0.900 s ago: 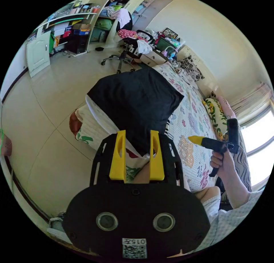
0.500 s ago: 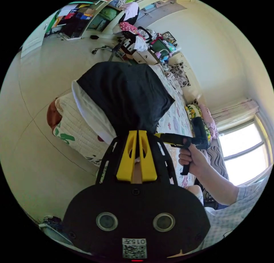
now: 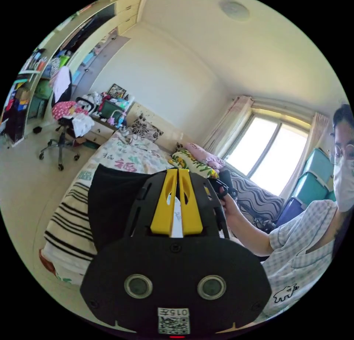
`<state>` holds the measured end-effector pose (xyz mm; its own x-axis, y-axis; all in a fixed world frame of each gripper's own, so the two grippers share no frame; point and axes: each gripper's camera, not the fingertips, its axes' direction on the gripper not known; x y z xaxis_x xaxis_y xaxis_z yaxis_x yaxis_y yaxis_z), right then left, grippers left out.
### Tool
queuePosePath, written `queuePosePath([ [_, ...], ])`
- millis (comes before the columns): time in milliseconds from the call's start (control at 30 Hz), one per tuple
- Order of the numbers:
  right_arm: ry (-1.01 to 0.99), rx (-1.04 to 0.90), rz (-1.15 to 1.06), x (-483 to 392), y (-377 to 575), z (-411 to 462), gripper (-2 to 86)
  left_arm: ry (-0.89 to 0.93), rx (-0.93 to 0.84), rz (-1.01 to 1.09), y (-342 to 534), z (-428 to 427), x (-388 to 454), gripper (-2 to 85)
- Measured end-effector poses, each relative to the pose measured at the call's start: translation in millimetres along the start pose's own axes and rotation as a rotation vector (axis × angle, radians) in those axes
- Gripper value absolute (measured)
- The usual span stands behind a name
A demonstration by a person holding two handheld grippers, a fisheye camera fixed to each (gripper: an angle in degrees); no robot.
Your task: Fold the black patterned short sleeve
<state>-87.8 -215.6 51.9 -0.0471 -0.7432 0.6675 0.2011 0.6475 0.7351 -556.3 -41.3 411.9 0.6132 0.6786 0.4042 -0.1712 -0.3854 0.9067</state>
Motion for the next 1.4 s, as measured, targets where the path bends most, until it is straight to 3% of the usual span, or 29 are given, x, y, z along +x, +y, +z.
queuePosePath([
  [167,0.010,0.195,-0.182,-95,-24,-127,-0.7,0.083,0.026,0.160,-36,16,123,-0.9],
  [300,0.251,0.215,-0.283,-158,-20,-212,-0.3,0.225,0.024,0.226,-47,37,212,-0.9],
  [433,0.350,0.030,-0.246,-152,22,-231,2.7,0.381,0.022,0.237,-49,65,277,-0.9],
  [500,0.445,-0.071,-0.136,-128,73,-236,10.7,0.458,0.007,0.216,-48,89,313,-0.9],
  [633,0.372,-0.054,-0.051,-113,140,-244,13.4,0.518,-0.008,0.206,-41,125,367,-0.9],
  [867,0.625,0.003,-0.048,-149,188,-313,12.2,0.473,0.031,0.236,-17,159,444,-0.9],
  [1000,0.429,-0.110,-0.114,-149,186,-316,12.1,0.488,0.029,0.233,-4,170,464,-0.9],
  [1133,0.391,-0.175,-0.037,-97,180,-293,12.8,0.498,0.019,0.215,6,179,474,-0.9],
  [1267,0.243,0.005,0.207,-21,208,-329,13.0,0.487,0.003,0.227,8,175,480,-0.9],
  [1400,0.227,0.195,0.313,20,243,-376,13.4,0.540,0.009,0.196,2,171,474,-0.9],
])
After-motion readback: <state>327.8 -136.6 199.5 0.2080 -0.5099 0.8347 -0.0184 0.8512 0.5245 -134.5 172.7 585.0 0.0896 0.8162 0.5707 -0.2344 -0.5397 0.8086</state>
